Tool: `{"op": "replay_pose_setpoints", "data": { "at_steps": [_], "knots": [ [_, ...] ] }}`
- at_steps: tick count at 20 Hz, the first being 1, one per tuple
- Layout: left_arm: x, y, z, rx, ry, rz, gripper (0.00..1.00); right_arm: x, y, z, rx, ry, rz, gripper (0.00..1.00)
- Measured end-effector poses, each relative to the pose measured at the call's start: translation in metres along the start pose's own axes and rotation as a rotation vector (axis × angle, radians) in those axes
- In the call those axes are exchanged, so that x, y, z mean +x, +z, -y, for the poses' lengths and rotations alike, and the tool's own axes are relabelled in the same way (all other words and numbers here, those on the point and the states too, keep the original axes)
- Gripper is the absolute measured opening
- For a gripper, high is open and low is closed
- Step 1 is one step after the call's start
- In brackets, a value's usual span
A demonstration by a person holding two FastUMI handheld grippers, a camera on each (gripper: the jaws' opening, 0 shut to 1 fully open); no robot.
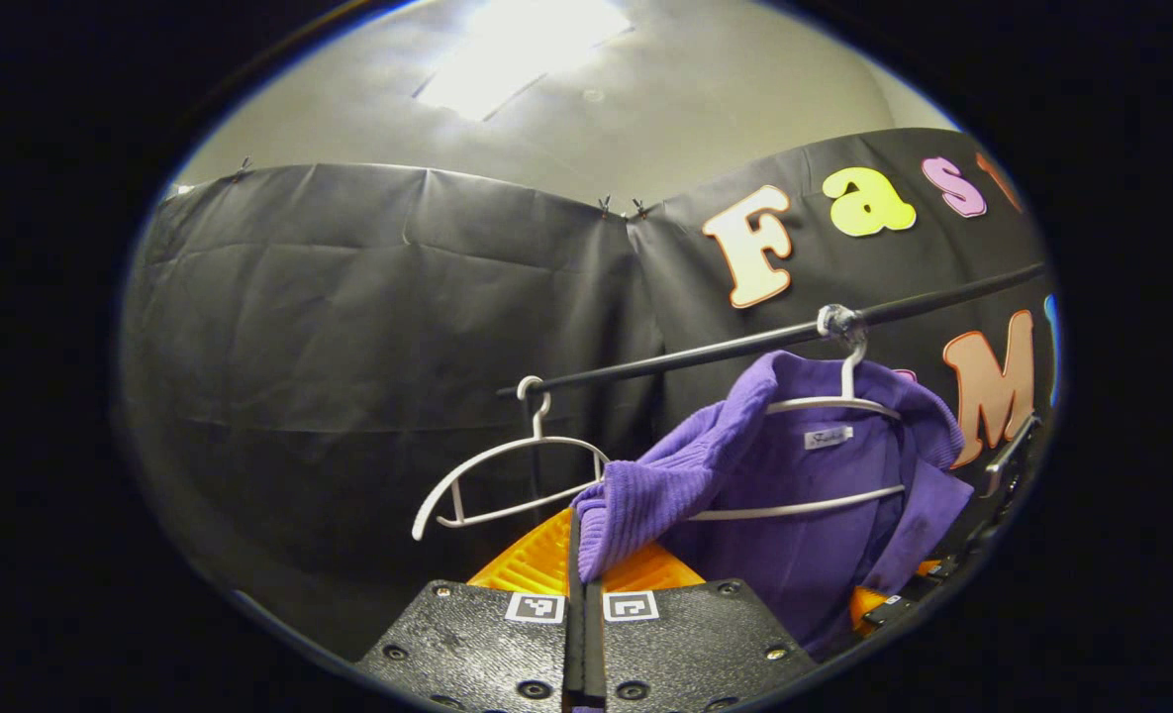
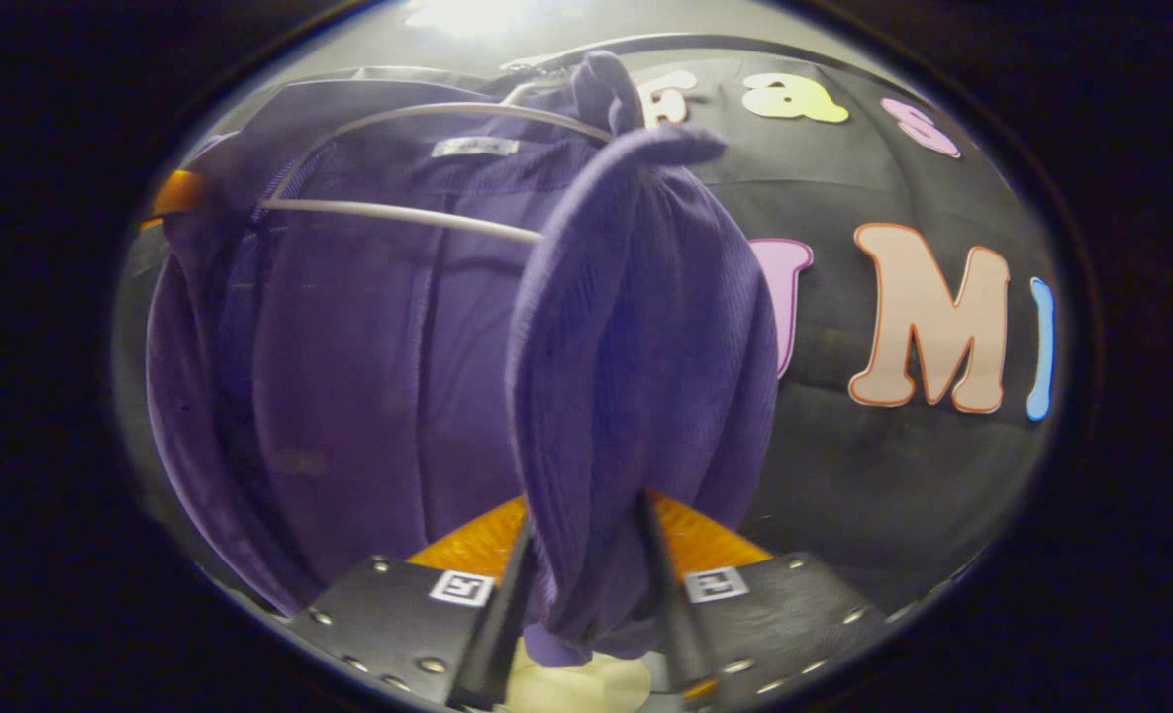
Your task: Grasp the clothes on the hanger with both hands and then place them into the laundry hamper below.
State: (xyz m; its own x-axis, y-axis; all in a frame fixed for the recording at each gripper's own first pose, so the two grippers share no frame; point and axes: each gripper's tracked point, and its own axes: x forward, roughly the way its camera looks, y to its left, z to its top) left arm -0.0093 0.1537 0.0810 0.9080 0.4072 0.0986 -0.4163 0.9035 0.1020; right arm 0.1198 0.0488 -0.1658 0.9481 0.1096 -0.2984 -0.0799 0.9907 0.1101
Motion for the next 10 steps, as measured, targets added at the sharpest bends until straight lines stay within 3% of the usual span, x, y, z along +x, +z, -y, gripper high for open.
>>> {"op": "replay_pose_setpoints", "data": {
  "at_steps": [1, 2, 4, 6, 10],
  "knots": [
    [0.003, 0.001, -0.003, 0.001, 0.008, 0.0, 0.0, 0.001, -0.003, 0.003, 0.013, -0.01, -0.015, 0.47],
    [0.005, 0.001, -0.006, -0.001, 0.016, -0.002, 0.0, 0.0, -0.006, 0.007, 0.022, -0.021, -0.031, 0.43],
    [0.011, 0.002, -0.014, 0.003, 0.037, 0.003, 0.0, 0.001, -0.006, 0.022, 0.032, -0.077, -0.039, 0.19],
    [0.015, 0.006, -0.02, 0.01, 0.052, 0.018, 0.0, -0.001, -0.005, 0.033, 0.036, -0.102, -0.037, 0.08],
    [0.025, 0.01, -0.028, 0.011, 0.067, 0.028, 0.0, -0.001, 0.014, 0.065, 0.027, -0.167, -0.008, 0.12]
  ]
}}
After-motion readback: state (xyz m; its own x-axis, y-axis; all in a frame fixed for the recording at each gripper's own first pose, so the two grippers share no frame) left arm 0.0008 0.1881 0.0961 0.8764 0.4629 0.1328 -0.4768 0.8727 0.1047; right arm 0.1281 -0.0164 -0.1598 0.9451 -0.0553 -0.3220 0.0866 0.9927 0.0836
